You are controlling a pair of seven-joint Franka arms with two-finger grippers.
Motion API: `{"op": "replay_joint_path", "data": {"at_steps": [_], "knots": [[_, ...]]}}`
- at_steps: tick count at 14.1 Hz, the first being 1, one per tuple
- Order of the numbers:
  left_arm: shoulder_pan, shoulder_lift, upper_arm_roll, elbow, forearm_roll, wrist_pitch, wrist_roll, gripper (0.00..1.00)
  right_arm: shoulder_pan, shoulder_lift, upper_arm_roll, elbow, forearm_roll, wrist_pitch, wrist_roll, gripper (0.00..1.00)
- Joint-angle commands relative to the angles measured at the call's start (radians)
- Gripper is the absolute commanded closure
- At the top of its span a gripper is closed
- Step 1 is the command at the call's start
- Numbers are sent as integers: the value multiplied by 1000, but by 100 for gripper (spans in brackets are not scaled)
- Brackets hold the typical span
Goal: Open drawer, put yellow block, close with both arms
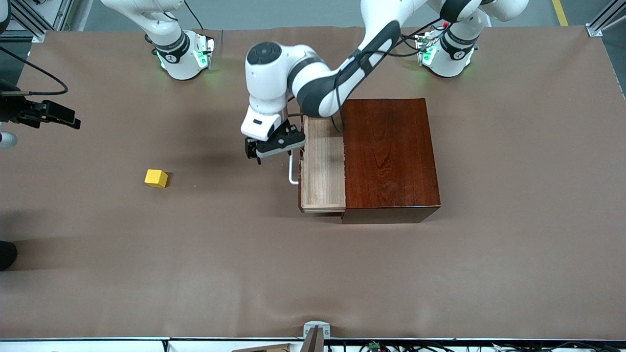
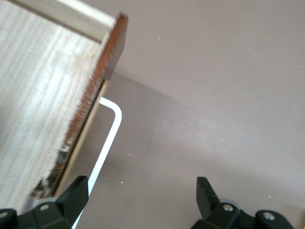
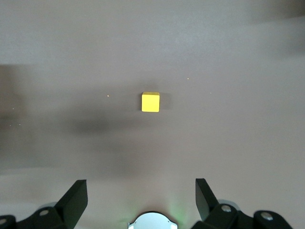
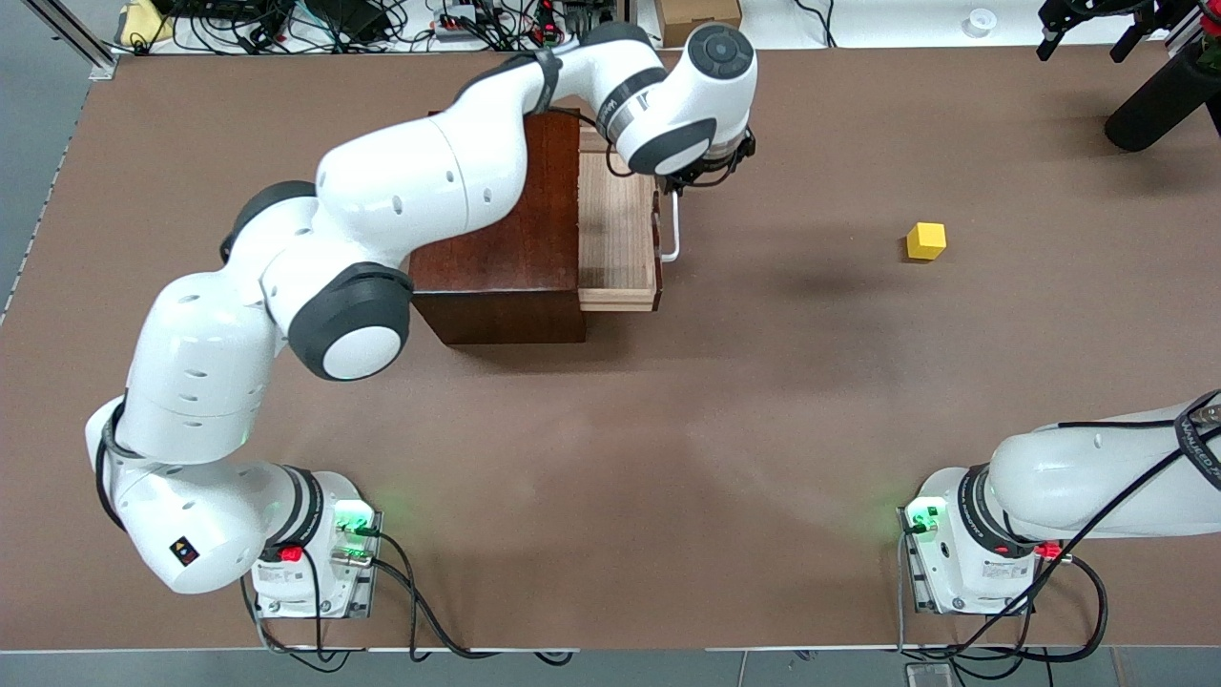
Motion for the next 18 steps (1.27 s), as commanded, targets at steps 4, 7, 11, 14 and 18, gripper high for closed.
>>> {"op": "replay_joint_path", "data": {"at_steps": [4, 7, 11, 14, 18], "knots": [[93, -189, 16, -16, -16, -168, 19, 0, -19, 2, 14, 4, -10, -6, 7, 0], [194, -331, 18, -24, -10, -404, 188, 0, -22, 25, 14, -6, -10, -9, 10, 0], [383, -432, 16, -24, -22, -564, 526, 0, -18, 63, 14, -34, -8, 20, 136, 0], [509, -471, 13, -26, -25, -607, 710, 0, -22, 109, 14, -37, -11, 79, 155, 0], [691, -544, -5, -93, -61, -627, 970, 0, -25, 178, 14, -39, -8, 91, 158, 0]]}}
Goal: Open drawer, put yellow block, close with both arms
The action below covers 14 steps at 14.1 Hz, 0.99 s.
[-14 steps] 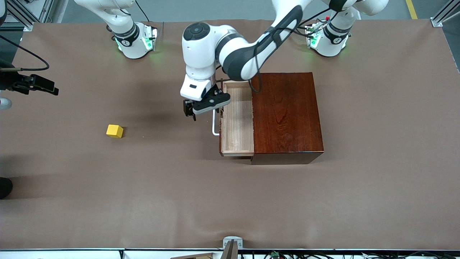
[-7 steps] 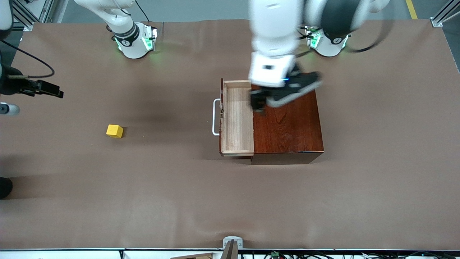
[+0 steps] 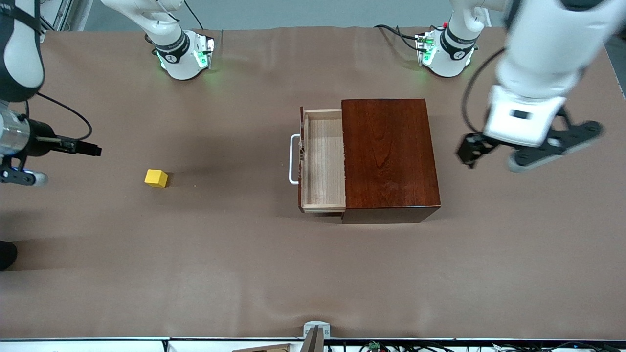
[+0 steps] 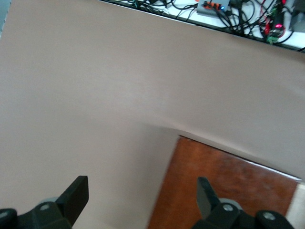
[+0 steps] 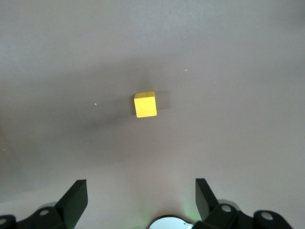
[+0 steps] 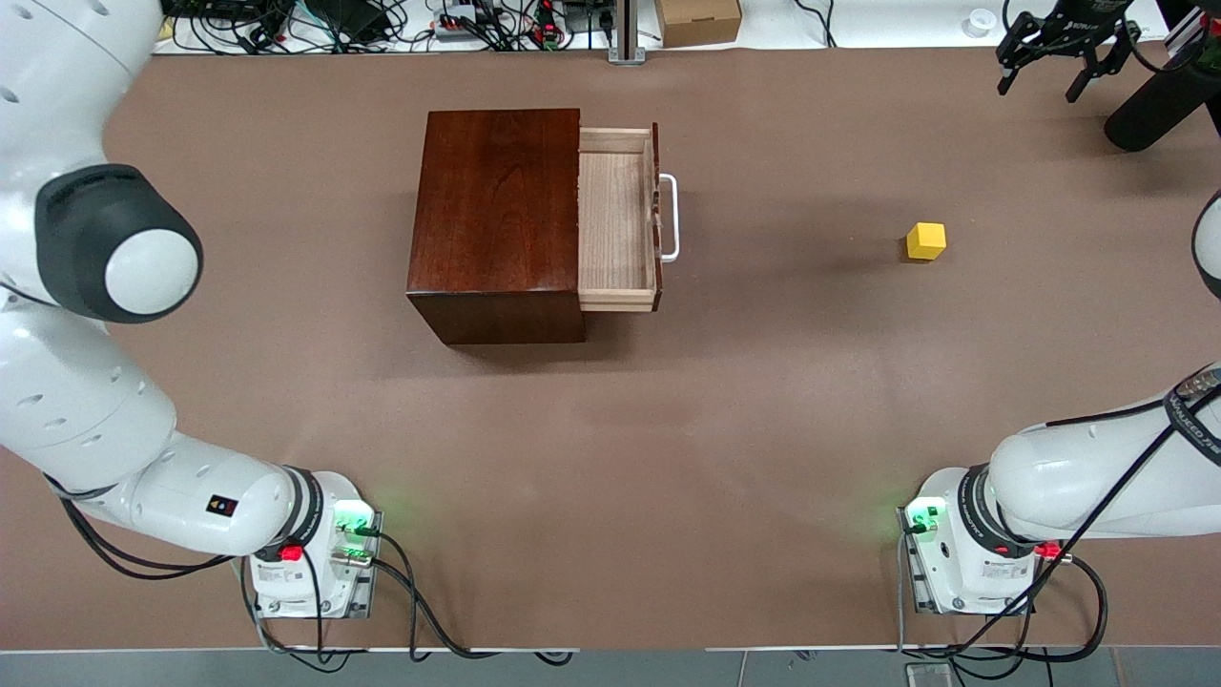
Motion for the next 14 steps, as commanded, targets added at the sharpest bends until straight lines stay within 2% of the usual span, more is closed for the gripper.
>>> {"op": "replay_joint_path", "data": {"at_steps": [1, 5, 7, 9, 11, 14], "knots": [[126, -119, -21, -139, -74, 0, 216, 0, -24, 48, 14, 1, -8, 34, 18, 0], [220, -257, -7, -293, -123, 5, 392, 0, -41, 106, 14, -37, -7, 157, 17, 0], [281, -360, 5, -430, -215, 84, 418, 0, -64, 141, 15, -51, 3, 194, 17, 0], [288, -425, 33, -523, -236, 117, 486, 0, -64, 169, 15, -74, 10, 237, 18, 0], [282, -452, 37, -552, -258, 110, 492, 0, -55, 169, 15, -116, 10, 292, 17, 0], [282, -450, 27, -545, -295, 89, 567, 0, -52, 189, 17, -173, 10, 356, 13, 0]]}}
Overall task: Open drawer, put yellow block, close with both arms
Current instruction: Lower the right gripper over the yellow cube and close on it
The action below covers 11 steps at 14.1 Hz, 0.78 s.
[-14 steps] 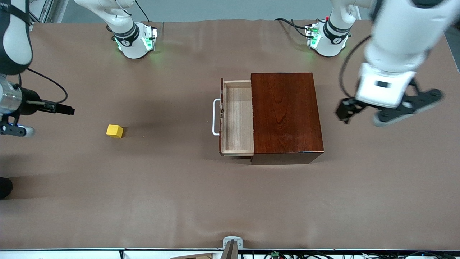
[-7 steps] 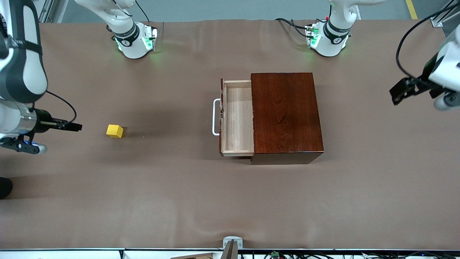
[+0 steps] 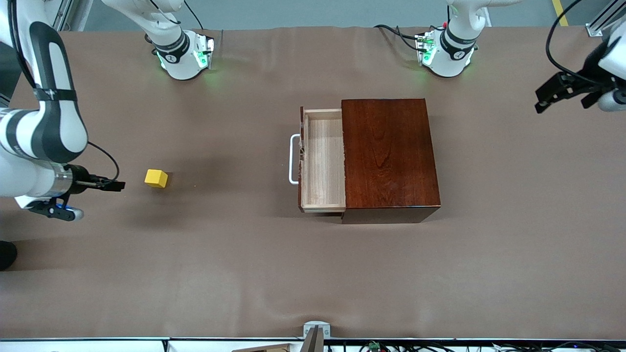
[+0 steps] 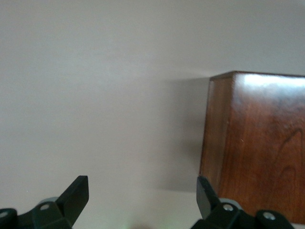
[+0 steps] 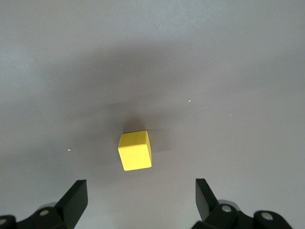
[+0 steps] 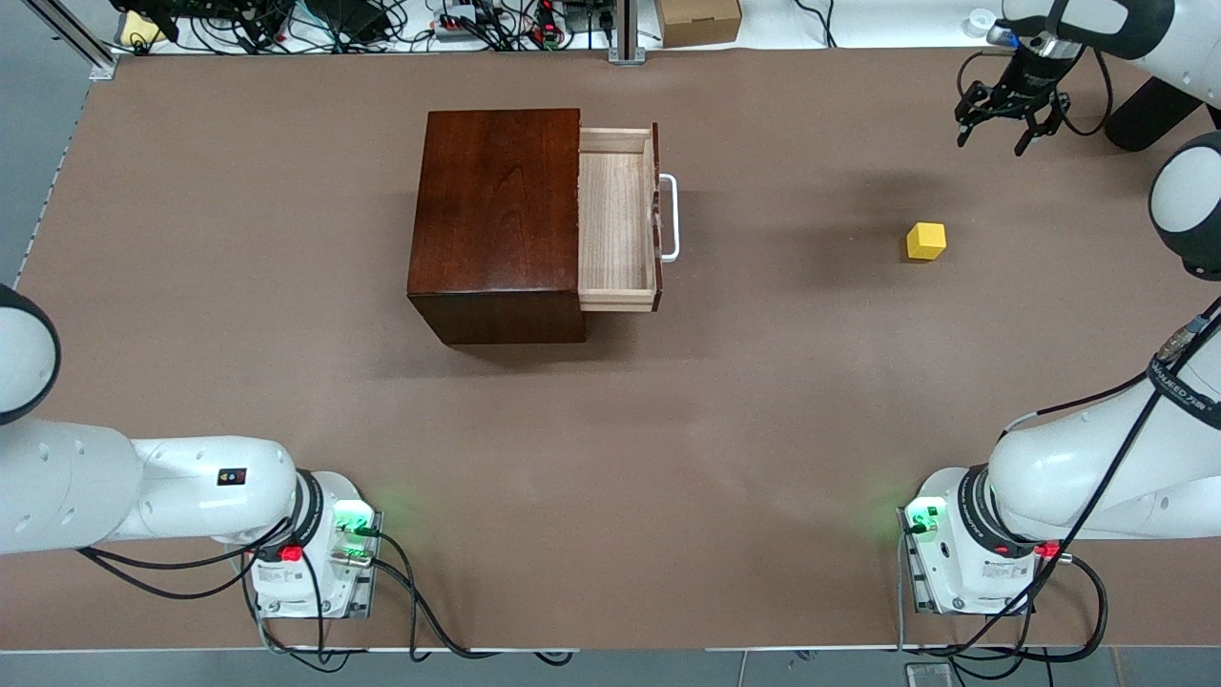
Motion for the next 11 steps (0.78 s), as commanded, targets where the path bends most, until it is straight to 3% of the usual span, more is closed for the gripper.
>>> {"op": "replay_joint_path", "data": {"at_steps": [1, 11], "knots": [[8, -21, -8, -24, -29, 10, 83, 0, -6, -5, 13, -73, 6, 71, 9, 0], [14, -4, -5, -26, -24, 10, 121, 0, 20, -5, 16, -293, 6, 319, -2, 0]]}}
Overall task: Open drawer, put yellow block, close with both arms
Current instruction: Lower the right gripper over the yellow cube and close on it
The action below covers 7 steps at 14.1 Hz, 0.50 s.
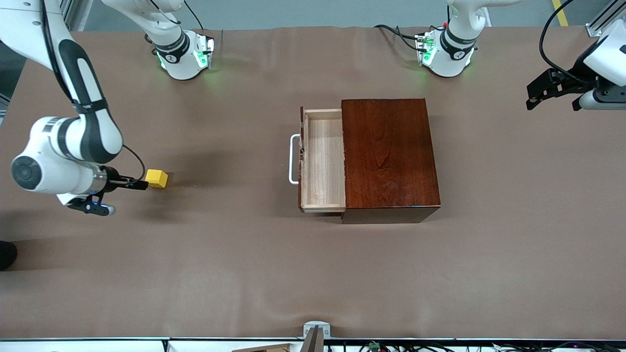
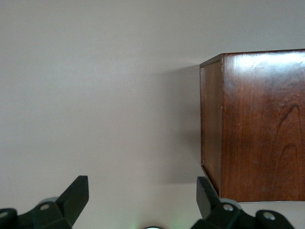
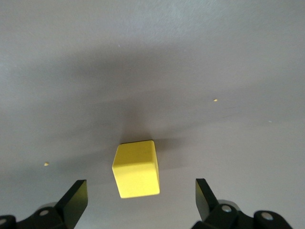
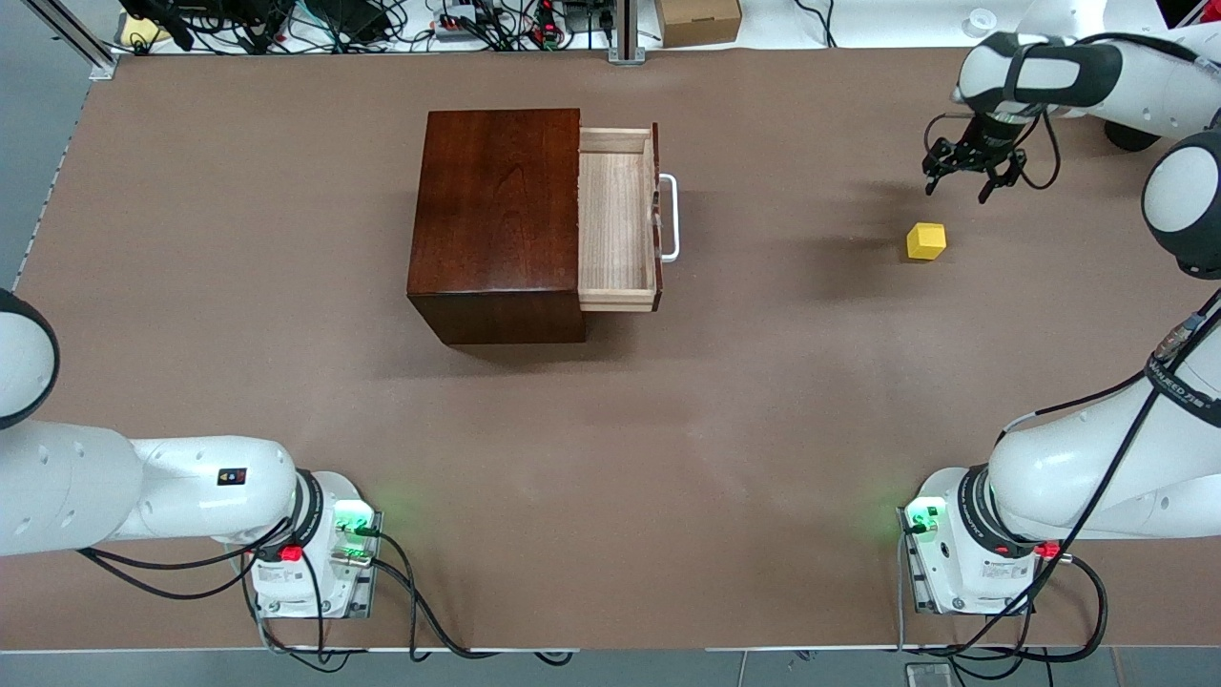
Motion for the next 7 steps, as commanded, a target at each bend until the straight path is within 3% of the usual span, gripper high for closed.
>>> {"op": "replay_joint_path", "data": {"at_steps": [1, 5, 7], "knots": [[12, -7, -4, -8, -15, 9, 24, 0, 8, -16, -1, -86, 6, 88, -1, 0], [12, -7, -2, -8, -7, 9, 24, 0, 31, -11, 1, -164, 8, 197, 0, 0], [12, -7, -4, -8, -7, 9, 22, 0, 32, 4, 1, -166, 8, 213, -1, 12]]}}
